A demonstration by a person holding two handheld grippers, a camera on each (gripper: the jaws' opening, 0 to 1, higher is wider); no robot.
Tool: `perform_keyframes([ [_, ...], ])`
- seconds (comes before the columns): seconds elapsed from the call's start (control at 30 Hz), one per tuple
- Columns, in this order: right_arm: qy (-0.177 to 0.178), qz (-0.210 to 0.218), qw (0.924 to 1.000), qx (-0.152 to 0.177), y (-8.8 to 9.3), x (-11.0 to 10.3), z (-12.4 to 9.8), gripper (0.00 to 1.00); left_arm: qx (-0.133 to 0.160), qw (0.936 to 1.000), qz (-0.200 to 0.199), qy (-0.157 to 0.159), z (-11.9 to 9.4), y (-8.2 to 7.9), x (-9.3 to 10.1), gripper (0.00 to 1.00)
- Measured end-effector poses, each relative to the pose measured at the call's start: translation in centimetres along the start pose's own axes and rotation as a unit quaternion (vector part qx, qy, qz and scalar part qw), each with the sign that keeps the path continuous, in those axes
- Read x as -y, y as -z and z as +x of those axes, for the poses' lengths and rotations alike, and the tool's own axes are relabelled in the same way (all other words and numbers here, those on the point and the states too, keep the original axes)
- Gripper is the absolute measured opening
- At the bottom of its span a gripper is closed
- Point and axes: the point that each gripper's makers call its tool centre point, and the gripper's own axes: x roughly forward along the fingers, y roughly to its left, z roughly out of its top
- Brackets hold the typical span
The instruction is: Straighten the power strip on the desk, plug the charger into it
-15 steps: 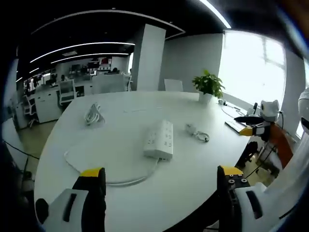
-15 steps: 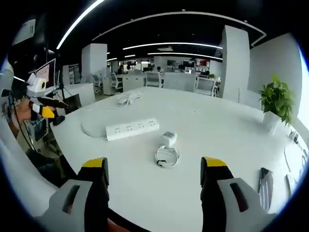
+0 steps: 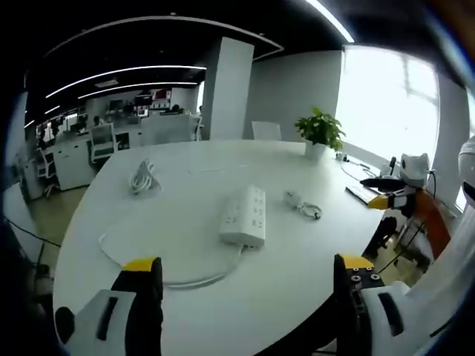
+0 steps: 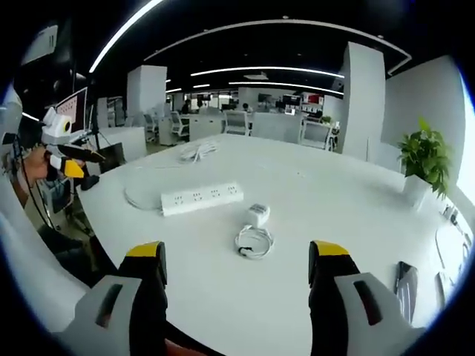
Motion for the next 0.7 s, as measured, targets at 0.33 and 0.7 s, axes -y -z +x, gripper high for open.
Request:
perform_keyframes([
  [0.33, -0.003, 0.013, 0.9999, 0.002, -0.1, 0.0, 0.1, 0.78, -0.003, 1.0, 0.003, -0.002, 0.1, 0.1, -0.2, 0.96],
  [0.7, -0.015, 0.008, 0.9998, 0.006, -1.1, -0.8, 0.5, 0.77, 0.017, 0.9998, 0.007, -0.008, -0.3, -0.7, -0.2, 0.96],
])
